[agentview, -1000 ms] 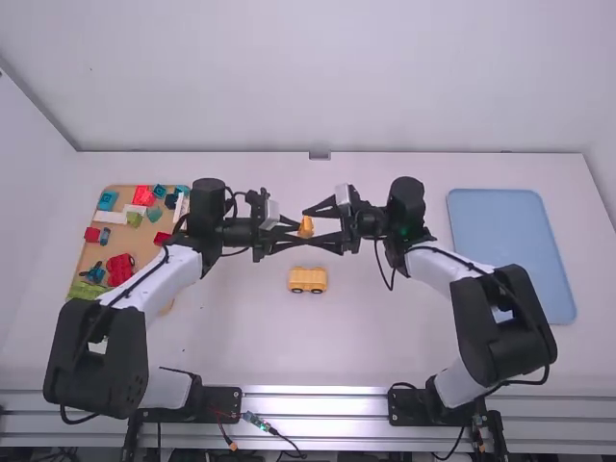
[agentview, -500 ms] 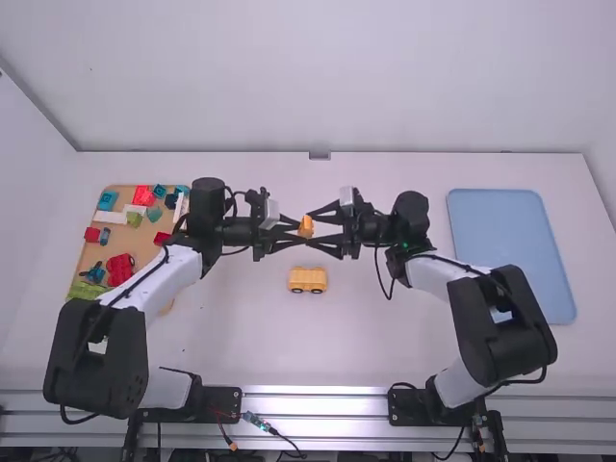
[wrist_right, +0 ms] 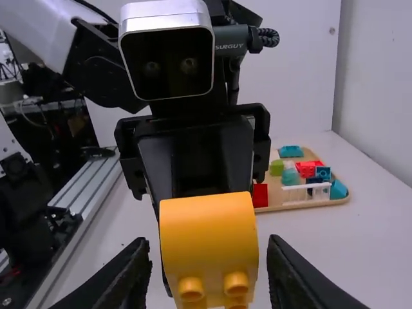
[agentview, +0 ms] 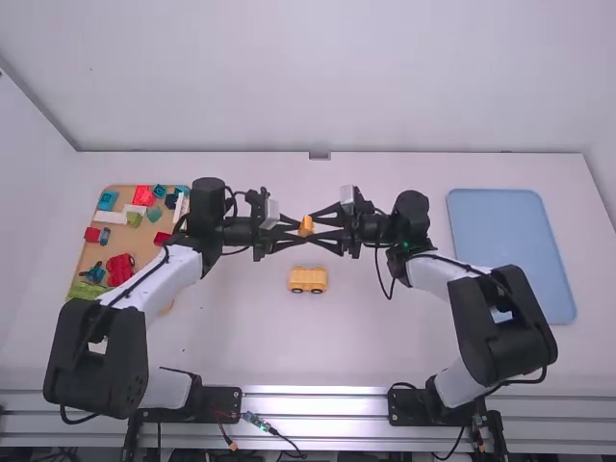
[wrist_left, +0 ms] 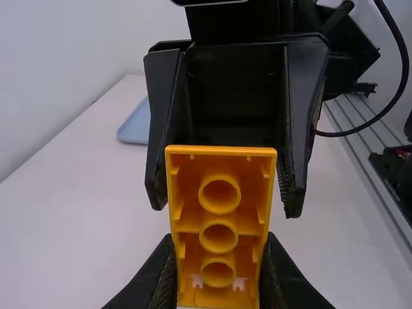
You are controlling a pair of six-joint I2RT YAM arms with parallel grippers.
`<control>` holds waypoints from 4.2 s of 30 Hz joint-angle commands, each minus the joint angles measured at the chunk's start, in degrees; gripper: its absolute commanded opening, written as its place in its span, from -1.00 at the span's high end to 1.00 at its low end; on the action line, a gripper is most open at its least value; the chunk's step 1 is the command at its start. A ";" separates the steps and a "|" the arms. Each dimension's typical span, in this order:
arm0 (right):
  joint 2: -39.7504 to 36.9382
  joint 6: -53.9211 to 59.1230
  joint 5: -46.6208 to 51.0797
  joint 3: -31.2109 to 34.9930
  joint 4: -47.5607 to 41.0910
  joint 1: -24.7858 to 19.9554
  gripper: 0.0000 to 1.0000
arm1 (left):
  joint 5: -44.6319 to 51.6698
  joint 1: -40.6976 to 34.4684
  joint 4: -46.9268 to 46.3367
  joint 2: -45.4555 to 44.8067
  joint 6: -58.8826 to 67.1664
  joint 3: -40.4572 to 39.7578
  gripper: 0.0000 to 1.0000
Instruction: Assemble lego blocks to make yellow taxi
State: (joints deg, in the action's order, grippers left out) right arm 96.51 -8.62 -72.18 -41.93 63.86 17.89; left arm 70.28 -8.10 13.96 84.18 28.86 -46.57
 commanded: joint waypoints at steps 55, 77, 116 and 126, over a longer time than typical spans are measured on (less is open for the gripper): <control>0.43 1.57 -0.83 -1.22 0.33 1.22 0.38 | 1.31 -0.92 -0.19 -1.28 0.07 0.59 0.80; 0.43 2.56 -0.20 -1.25 -1.79 -2.62 0.66 | -10.12 0.00 -0.45 -1.28 -7.04 0.57 -0.98; 1.30 77.07 71.84 -33.79 -119.82 5.55 0.86 | -36.94 0.81 -54.28 -1.28 37.42 -23.32 -0.98; 5.24 77.88 71.23 -26.47 -116.39 5.99 0.87 | -36.74 1.16 -54.02 -1.26 37.16 -22.47 -0.98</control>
State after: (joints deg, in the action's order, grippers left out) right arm 100.40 69.41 -1.58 -70.11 -53.23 23.46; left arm 32.84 -7.33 -39.83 84.18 65.58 -69.47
